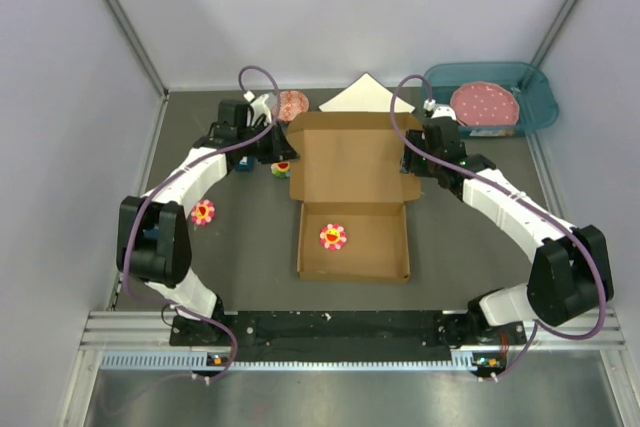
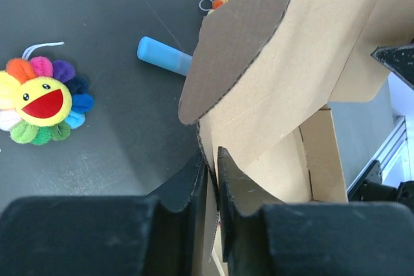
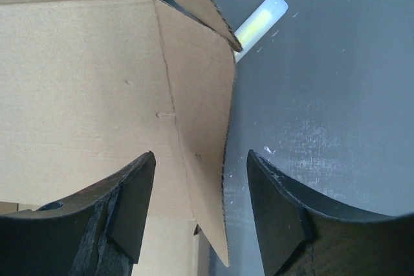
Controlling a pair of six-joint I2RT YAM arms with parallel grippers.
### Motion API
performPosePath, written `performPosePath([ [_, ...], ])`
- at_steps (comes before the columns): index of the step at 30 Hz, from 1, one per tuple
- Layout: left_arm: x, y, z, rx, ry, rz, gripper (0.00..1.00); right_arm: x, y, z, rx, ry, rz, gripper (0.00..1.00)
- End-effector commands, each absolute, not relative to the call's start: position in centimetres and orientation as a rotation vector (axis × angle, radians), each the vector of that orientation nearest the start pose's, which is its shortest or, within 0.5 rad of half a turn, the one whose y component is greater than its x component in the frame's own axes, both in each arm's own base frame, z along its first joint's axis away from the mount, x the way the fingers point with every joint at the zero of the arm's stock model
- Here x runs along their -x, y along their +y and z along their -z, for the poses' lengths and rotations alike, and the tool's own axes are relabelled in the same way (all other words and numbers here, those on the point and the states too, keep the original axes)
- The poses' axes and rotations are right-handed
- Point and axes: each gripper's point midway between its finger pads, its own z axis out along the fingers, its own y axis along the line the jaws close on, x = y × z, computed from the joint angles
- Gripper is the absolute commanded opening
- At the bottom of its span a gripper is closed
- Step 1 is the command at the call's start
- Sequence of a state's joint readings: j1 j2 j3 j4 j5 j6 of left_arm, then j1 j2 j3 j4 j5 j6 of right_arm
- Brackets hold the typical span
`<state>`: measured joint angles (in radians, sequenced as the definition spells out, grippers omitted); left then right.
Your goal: Fold the paper box
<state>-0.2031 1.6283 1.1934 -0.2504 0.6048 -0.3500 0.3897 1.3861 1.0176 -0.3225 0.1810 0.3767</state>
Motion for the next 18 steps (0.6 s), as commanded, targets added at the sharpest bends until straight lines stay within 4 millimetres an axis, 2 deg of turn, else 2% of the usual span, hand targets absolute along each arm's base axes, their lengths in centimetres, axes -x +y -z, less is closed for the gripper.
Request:
performPosePath([
  [1,-39.3,-20.3,-18.4,-0.231,2.215,1.008,0.06,-37.9,13.5,-18.3,-0.087,2.186,-0.235,0.59],
  [3,-39.4,-20.3,-18.9,-0.227,2.189,1.004,0.00,-37.8,13.3,-18.9,-0.095,2.181,-0.230,0.60],
  [6,-39.2,-20.4,-19.5,-0.228,2.134,0.981,0.00,-37.4,12.9,-19.8,-0.113,2.188,-0.222,0.60],
  [7,-38.5,-20.7,-19.5,-0.243,2.118,0.976,0.00,-37.3,13.0,-20.7,-0.115,2.176,-0.227,0.60],
  [11,-38.2,-20.6,-19.4,-0.270,2.078,0.845,0.00,-36.3,12.4,-21.4,-0.114,2.180,-0.216,0.61],
  [12,-38.1,-20.6,-20.0,-0.272,2.052,0.830,0.00,-36.0,12.2,-21.4,-0.116,2.189,-0.207,0.61],
  [15,-37.6,-20.2,-19.4,-0.245,2.044,0.783,0.00,-35.4,11.7,-21.4,-0.114,2.201,-0.186,0.61],
  [16,-37.6,-20.3,-20.1,-0.250,1.998,0.772,0.00,-35.1,11.5,-21.1,-0.112,2.214,-0.171,0.61],
  [18,-37.6,-19.9,-20.3,-0.235,1.983,0.738,0.00,-34.9,11.1,-20.9,-0.114,2.213,-0.148,0.61],
])
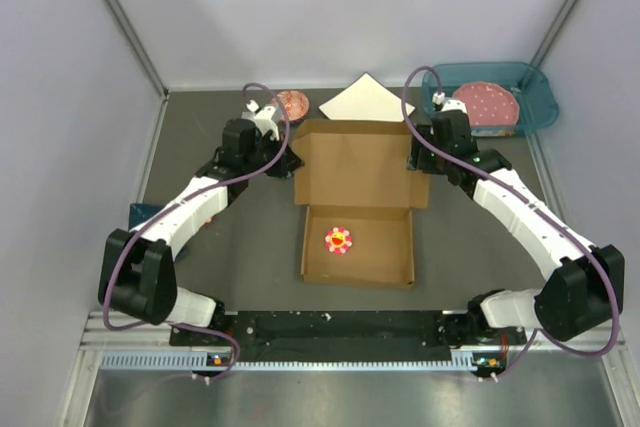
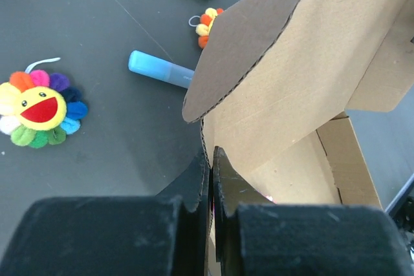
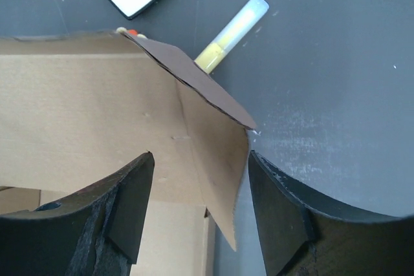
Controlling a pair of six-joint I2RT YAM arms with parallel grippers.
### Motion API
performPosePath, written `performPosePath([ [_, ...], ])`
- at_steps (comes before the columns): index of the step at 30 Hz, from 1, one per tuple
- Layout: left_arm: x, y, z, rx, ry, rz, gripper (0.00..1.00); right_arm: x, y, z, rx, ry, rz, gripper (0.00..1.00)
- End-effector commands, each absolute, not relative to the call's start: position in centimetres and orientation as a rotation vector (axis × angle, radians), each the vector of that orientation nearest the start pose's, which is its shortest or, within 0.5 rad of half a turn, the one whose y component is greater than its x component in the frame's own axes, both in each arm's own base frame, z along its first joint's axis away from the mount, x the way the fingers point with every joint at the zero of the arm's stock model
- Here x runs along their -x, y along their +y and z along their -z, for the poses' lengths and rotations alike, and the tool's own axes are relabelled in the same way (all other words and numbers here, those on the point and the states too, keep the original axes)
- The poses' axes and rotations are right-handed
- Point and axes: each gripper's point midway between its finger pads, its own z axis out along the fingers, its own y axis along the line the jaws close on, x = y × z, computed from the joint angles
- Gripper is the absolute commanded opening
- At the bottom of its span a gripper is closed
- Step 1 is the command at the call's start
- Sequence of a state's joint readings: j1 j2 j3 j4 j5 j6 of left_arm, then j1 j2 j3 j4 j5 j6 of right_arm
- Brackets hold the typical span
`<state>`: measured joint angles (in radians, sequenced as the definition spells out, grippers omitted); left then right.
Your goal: Fold the paper box
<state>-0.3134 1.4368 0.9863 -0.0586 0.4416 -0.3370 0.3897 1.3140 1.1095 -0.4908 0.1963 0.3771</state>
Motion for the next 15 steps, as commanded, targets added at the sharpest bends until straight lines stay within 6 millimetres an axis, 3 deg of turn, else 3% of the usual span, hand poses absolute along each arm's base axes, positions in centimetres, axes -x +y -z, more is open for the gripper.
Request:
performPosePath([
  [1,-37.3,-20.0,-20.5,-0.238,1.966,0.737,0.00,-34.7,11.0,-20.7,-0.112,2.217,-0.144,0.61],
  [6,-36.7,-19.7,-21.5,-0.205,1.901,0.701,0.00,-34.3,10.7,-19.7,-0.107,2.239,-0.125,0.55],
  [10,-35.7,-19.5,-20.7,-0.162,1.876,0.654,0.00,-33.7,11.0,-18.9,-0.101,2.257,-0.152,0.45],
  [15,-34.6,-20.1,-21.0,-0.142,1.808,0.649,0.00,-33.4,11.8,-19.2,-0.074,2.240,-0.202,0.38],
])
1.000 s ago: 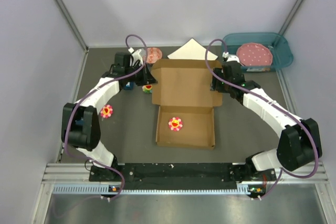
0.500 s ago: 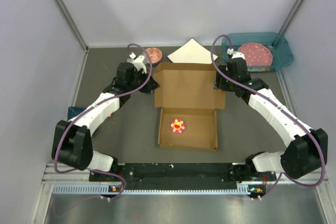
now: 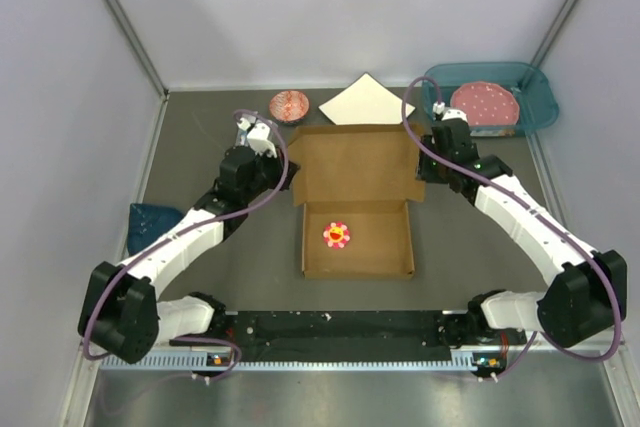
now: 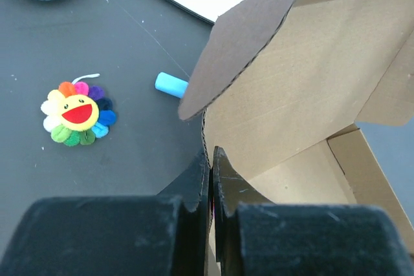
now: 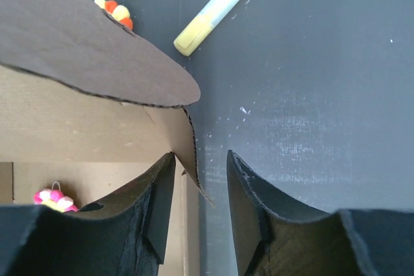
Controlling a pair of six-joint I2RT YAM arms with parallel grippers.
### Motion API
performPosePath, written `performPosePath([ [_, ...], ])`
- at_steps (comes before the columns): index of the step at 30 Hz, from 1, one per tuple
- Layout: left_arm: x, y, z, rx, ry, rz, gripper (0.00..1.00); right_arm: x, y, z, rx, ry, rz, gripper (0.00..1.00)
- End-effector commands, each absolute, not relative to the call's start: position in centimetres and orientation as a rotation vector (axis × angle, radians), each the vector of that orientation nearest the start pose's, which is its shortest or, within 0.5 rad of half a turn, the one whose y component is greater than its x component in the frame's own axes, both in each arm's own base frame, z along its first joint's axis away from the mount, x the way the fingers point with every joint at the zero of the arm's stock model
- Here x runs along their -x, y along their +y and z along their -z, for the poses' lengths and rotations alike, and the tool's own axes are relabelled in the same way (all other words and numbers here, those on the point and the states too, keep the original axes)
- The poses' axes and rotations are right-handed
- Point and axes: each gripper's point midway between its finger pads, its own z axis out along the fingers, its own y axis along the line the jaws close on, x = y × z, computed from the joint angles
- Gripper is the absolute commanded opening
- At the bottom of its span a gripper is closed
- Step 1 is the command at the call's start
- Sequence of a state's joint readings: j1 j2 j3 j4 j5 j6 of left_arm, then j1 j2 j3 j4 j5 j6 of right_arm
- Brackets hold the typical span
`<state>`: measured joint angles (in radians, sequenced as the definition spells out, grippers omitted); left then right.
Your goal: Fold the paper box
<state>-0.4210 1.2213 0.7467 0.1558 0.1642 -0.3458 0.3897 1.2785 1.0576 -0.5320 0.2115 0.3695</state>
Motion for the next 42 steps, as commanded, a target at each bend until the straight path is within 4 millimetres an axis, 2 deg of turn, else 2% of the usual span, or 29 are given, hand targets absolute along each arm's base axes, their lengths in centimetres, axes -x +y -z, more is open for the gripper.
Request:
performPosePath([
  [1,-34.5,-20.1,-21.0,-0.137,1.801,0.645,0.00,-33.4,12.0,-19.4,-0.066,2.234,-0.205,0.38],
  [4,-33.9,-20.8,-21.1,-0.145,1.764,0.642,0.00,-33.6,12.2,-19.8,-0.050,2.225,-0.204,0.40],
  [6,-33.7,-20.4,-20.6,-0.135,1.748,0.598,0.00,-33.6,12.2,-20.0,-0.038,2.222,-0.201,0.40],
  [13,-33.3,-19.9,-21.2,-0.131,1.674,0.551,0.00,-33.8,12.1,-20.6,-0.020,2.215,-0.186,0.38],
  [17,-33.1,-19.5,-21.4,-0.114,1.658,0.535,0.00,-33.5,12.5,-20.2,-0.010,2.227,-0.211,0.16],
  [24,-32.7,-19.8,-21.4,-0.124,1.643,0.536,0.00,-32.7,13.1,-20.0,0.006,2.220,-0.241,0.09],
  [25,-32.7,-19.8,-21.4,-0.136,1.640,0.530,0.00,-32.6,12.9,-20.2,-0.008,2.212,-0.233,0.10],
  [26,-32.6,-20.0,-21.5,-0.159,1.638,0.537,0.00,-32.4,12.7,-20.7,-0.014,2.193,-0.235,0.23],
  [28,-32.7,-20.3,-21.7,-0.208,1.636,0.516,0.00,-32.2,12.0,-21.2,-0.025,2.166,-0.211,0.39],
  [29,-32.8,-20.5,-21.8,-0.224,1.638,0.513,0.00,-32.1,11.7,-21.9,-0.033,2.138,-0.204,0.53],
  [30,-33.1,-20.7,-22.2,-0.233,1.638,0.509,0.00,-32.1,11.4,-22.0,-0.030,2.132,-0.189,0.56],
  [32,-33.1,-20.9,-21.4,-0.295,1.686,0.481,0.00,-32.1,10.8,-22.2,-0.011,2.126,-0.141,0.61],
  [33,-33.2,-21.6,-22.2,-0.334,1.678,0.501,0.00,-32.0,10.6,-22.0,-0.005,2.132,-0.129,0.61],
  [34,-33.2,-21.8,-22.2,-0.373,1.682,0.494,0.00,-32.0,10.4,-21.8,-0.002,2.134,-0.120,0.61],
  [35,-33.1,-22.0,-21.3,-0.400,1.725,0.491,0.00,-32.0,10.4,-21.7,-0.001,2.136,-0.122,0.62],
  [36,-33.4,-22.1,-22.0,-0.409,1.721,0.494,0.00,-31.9,10.5,-21.4,-0.003,2.145,-0.124,0.62],
  [38,-33.1,-22.9,-21.7,-0.468,1.748,0.526,0.00,-32.0,10.5,-21.0,-0.006,2.151,-0.124,0.62],
  [42,-33.3,-23.2,-21.2,-0.502,1.781,0.544,0.00,-32.3,10.4,-20.1,-0.012,2.169,-0.115,0.61],
])
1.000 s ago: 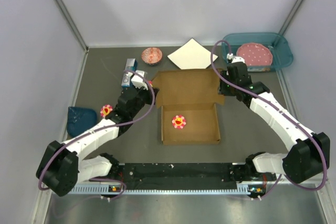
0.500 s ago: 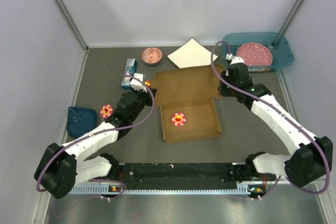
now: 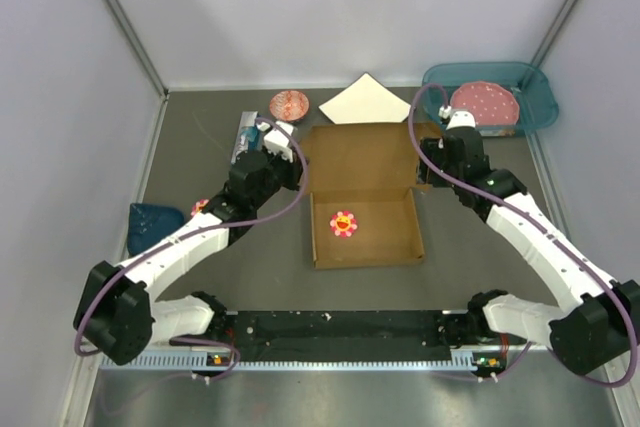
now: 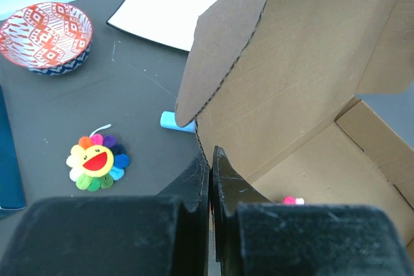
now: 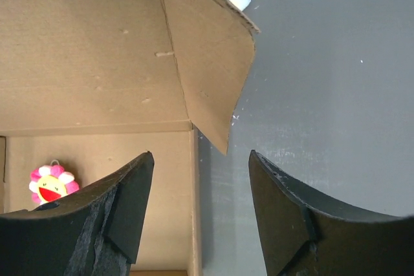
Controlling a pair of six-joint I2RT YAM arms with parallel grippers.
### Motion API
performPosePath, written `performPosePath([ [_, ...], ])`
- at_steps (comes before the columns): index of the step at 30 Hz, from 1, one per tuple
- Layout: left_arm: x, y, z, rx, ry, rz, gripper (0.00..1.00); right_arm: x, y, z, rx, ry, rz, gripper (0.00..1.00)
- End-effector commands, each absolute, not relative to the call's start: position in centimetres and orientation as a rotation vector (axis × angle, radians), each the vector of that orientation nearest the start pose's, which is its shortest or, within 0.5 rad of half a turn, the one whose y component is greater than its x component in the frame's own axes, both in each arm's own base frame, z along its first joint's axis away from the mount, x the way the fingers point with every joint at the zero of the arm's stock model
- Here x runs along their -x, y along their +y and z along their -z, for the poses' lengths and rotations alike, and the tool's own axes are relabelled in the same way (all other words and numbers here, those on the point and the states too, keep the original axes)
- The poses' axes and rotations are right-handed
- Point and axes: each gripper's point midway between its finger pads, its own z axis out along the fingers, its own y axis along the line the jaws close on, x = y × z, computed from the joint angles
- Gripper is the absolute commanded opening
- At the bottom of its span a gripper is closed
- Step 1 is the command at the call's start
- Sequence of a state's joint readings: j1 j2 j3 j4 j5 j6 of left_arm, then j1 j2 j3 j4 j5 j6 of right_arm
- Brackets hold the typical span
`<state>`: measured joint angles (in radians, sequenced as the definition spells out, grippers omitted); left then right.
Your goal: Fold the paper box
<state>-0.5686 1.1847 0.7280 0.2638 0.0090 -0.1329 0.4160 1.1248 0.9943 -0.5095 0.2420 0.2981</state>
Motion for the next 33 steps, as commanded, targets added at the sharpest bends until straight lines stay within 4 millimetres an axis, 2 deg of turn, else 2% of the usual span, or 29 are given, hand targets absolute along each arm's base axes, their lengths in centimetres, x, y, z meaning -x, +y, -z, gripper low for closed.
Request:
performPosePath([
  [1,-33.1,-23.4,-21.2,-0.514,1.784,0.559,0.00,-32.5,10.3,-20.0,-0.017,2.167,-0.107,0.61],
  [5,-33.5,-23.6,-20.0,-0.537,1.854,0.573,0.00,-33.2,10.0,-20.2,-0.042,2.156,-0.095,0.62],
  [9,-33.7,-23.0,-18.8,-0.515,1.907,0.614,0.00,-33.4,9.8,-20.7,-0.062,2.136,-0.106,0.65],
  [15,-34.4,-22.2,-18.8,-0.488,1.906,0.639,0.00,-33.8,10.1,-20.6,-0.050,2.143,-0.136,0.66],
  [27,-34.3,-22.3,-19.2,-0.500,1.885,0.649,0.00,-34.4,12.0,-19.0,0.025,2.201,-0.213,0.55],
  [33,-34.4,-22.4,-19.2,-0.505,1.886,0.646,0.00,-34.4,12.2,-18.8,0.032,2.203,-0.217,0.39],
])
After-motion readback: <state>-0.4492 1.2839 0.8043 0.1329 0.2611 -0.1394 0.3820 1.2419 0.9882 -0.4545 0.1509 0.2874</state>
